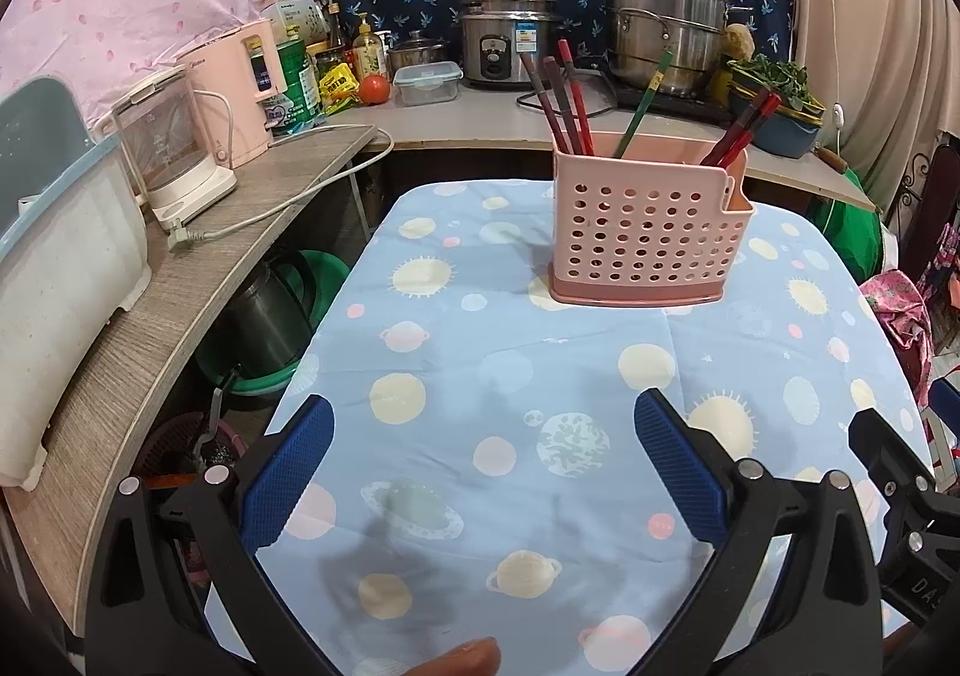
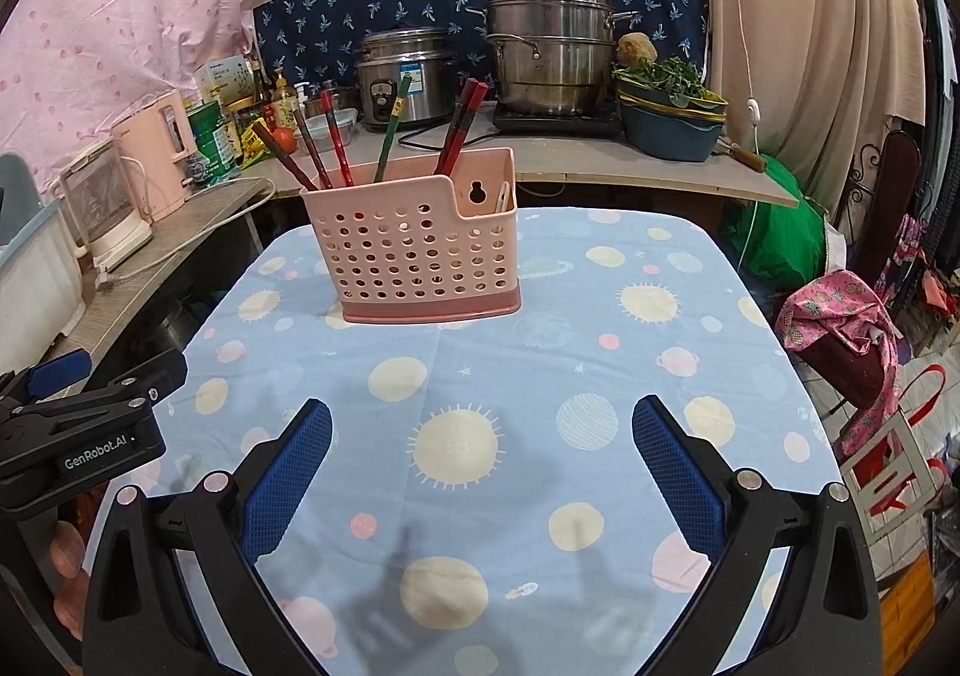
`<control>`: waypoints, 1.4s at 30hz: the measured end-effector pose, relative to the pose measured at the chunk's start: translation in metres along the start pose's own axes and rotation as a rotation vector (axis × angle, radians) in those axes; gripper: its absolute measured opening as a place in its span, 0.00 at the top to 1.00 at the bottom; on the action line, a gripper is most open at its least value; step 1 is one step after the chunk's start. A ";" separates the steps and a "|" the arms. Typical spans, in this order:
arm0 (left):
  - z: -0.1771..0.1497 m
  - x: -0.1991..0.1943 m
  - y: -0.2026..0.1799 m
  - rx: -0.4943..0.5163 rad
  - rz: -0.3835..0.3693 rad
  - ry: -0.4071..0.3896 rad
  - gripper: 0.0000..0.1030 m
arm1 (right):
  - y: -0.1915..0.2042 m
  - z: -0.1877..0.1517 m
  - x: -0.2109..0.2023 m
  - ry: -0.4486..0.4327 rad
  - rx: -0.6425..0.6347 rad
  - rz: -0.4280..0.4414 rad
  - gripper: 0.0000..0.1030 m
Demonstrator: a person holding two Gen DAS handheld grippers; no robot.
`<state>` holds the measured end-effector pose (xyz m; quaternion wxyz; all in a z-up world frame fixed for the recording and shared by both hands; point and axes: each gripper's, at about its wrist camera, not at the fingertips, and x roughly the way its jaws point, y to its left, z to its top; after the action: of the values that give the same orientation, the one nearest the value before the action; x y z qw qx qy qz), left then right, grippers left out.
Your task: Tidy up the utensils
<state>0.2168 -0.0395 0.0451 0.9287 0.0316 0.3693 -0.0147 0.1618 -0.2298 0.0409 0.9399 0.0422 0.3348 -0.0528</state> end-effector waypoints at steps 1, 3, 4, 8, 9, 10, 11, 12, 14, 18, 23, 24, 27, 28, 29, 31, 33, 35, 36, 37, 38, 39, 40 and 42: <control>0.000 0.000 0.000 0.001 0.002 0.000 0.07 | 0.000 0.000 0.000 0.001 0.000 -0.001 0.06; 0.000 0.000 -0.001 0.003 0.005 -0.002 0.07 | 0.000 0.000 0.001 0.001 0.000 -0.001 0.06; 0.000 0.000 -0.001 0.002 0.004 -0.003 0.07 | 0.000 0.000 0.001 0.001 0.000 0.000 0.06; 0.000 0.000 -0.001 0.003 0.004 -0.002 0.07 | 0.000 0.000 0.001 0.002 0.002 0.000 0.06; 0.000 0.000 -0.001 0.003 0.003 0.000 0.07 | 0.000 0.000 0.001 0.002 0.001 0.000 0.06; 0.000 0.000 -0.001 0.004 0.002 0.000 0.07 | 0.000 0.000 0.002 0.003 0.000 -0.001 0.06; 0.000 -0.001 -0.001 0.005 0.003 -0.001 0.07 | -0.001 -0.001 0.002 0.003 -0.001 -0.001 0.06; 0.000 -0.001 -0.002 0.006 0.005 -0.002 0.07 | -0.001 -0.001 0.002 0.003 0.000 0.000 0.06; 0.000 -0.001 -0.002 0.006 0.006 -0.003 0.07 | -0.001 -0.001 0.002 0.002 0.002 0.000 0.06; 0.000 -0.002 -0.003 0.008 0.008 -0.009 0.07 | -0.001 -0.002 0.003 0.004 0.004 0.001 0.06; 0.001 -0.002 -0.003 0.012 0.008 -0.011 0.07 | -0.001 -0.002 0.004 0.003 0.003 0.001 0.06; 0.001 -0.002 -0.003 0.012 0.009 -0.012 0.07 | -0.001 -0.002 0.003 0.003 0.003 0.001 0.06; 0.001 -0.002 -0.003 0.010 0.009 -0.009 0.07 | -0.001 -0.002 0.004 0.005 0.003 0.000 0.06; 0.001 -0.002 -0.003 0.010 0.007 -0.009 0.07 | -0.001 -0.002 0.004 0.005 0.003 0.000 0.06; 0.001 -0.002 -0.003 0.010 0.009 -0.010 0.07 | -0.001 -0.003 0.005 0.006 0.003 0.001 0.06; 0.001 -0.001 -0.003 0.010 0.008 -0.009 0.07 | -0.001 -0.003 0.005 0.007 0.005 0.002 0.06; 0.001 -0.001 -0.003 0.011 0.009 -0.008 0.07 | -0.001 -0.003 0.006 0.007 0.005 0.001 0.06; 0.001 -0.001 -0.003 0.012 0.008 -0.007 0.07 | -0.001 -0.003 0.005 0.007 0.004 0.002 0.06; 0.001 -0.001 -0.004 0.013 0.008 -0.008 0.07 | -0.001 -0.003 0.006 0.007 0.005 0.002 0.06; 0.001 -0.001 -0.004 0.013 0.008 -0.008 0.07 | -0.001 -0.003 0.006 0.008 0.005 0.002 0.06; 0.001 -0.001 -0.004 0.012 0.007 -0.008 0.07 | -0.001 -0.003 0.006 0.009 0.005 0.002 0.06; 0.001 -0.001 -0.004 0.012 0.008 -0.008 0.07 | -0.001 -0.004 0.007 0.009 0.005 0.002 0.06; 0.001 0.000 -0.004 0.013 0.008 -0.008 0.07 | -0.001 -0.004 0.007 0.009 0.006 0.002 0.06; 0.001 0.000 -0.004 0.014 0.007 -0.007 0.07 | -0.001 -0.004 0.007 0.009 0.006 0.002 0.06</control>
<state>0.2171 -0.0439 0.0455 0.9298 0.0392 0.3657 -0.0143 0.1650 -0.2313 0.0333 0.9383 0.0457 0.3387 -0.0525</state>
